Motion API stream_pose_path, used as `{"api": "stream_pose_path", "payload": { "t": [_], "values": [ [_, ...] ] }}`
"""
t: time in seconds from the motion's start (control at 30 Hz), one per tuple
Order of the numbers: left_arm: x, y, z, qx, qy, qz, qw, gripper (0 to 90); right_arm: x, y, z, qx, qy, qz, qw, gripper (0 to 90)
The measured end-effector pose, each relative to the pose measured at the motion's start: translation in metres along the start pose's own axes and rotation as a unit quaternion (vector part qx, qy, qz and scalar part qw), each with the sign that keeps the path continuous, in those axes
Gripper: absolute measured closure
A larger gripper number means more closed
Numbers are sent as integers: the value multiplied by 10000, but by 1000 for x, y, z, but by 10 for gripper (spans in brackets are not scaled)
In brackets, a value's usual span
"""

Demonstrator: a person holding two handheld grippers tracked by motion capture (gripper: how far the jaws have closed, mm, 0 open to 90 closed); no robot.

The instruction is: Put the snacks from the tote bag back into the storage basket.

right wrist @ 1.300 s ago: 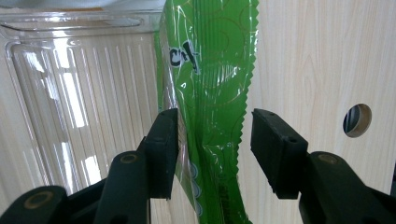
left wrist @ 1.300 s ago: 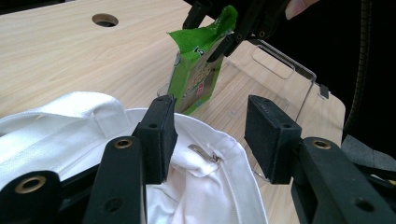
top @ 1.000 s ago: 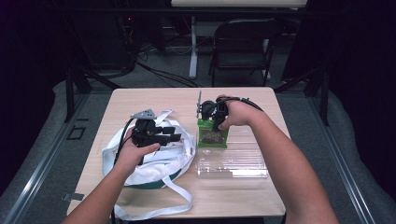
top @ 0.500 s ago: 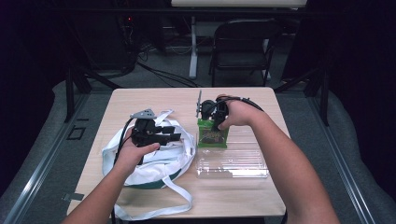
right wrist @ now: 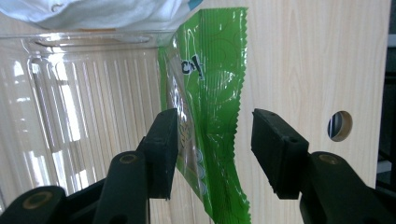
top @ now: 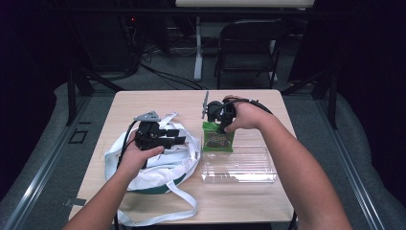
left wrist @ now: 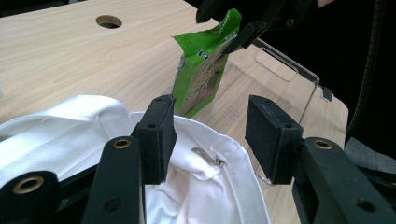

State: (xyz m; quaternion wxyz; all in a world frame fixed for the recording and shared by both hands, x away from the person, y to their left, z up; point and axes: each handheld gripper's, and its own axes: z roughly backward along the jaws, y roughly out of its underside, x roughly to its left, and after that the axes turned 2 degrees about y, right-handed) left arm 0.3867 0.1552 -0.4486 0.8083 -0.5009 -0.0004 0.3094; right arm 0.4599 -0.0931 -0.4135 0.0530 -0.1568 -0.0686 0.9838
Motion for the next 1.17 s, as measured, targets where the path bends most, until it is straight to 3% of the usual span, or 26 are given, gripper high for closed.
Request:
{"api": "stream_pose_path", "payload": {
  "t": [0.27, 0.4, 0.47, 0.53, 0.7, 0.8, 0.97, 1.03, 1.1, 1.13, 1.17],
  "values": [
    [3, 2, 4, -18, -62, 46, 10000, 519, 4, 8, 23, -241, 102, -308, 9992, 511],
    [4, 2, 6, -39, -111, 65, 9999, 519, 7, 15, 33, -561, 65, -587, 9967, 515],
    [4, 3, 8, -45, -113, 80, 9999, 519, 12, 18, 38, -609, 165, -642, 9959, 517],
    [6, 4, 9, -51, -148, 91, 9998, 519, 16, 24, 41, -829, 157, -784, 9933, 518],
    [8, 8, 12, -42, -234, 127, 9996, 519, 21, 41, 46, -1043, 289, -1224, 9866, 518],
    [10, 11, 15, -50, -313, 143, 9994, 517, 26, 53, 49, -1147, 392, -1536, 9807, 517],
    [13, 15, 19, -66, -478, 168, 9987, 510, 41, 76, 54, -1501, 629, -2135, 9633, 515],
    [14, 18, 20, -56, -536, 185, 9984, 504, 50, 86, 55, -1769, 664, -2457, 9508, 507],
    [15, 20, 21, -68, -534, 239, 9983, 504, 58, 96, 55, -2046, 684, -2794, 9356, 500],
    [15, 22, 21, -118, -545, 274, 9981, 504, 62, 100, 55, -2108, 708, -2857, 9322, 500],
    [16, 23, 22, -96, -546, 291, 9980, 504, 64, 104, 54, -2132, 730, -2872, 9310, 500]
  ]
}}
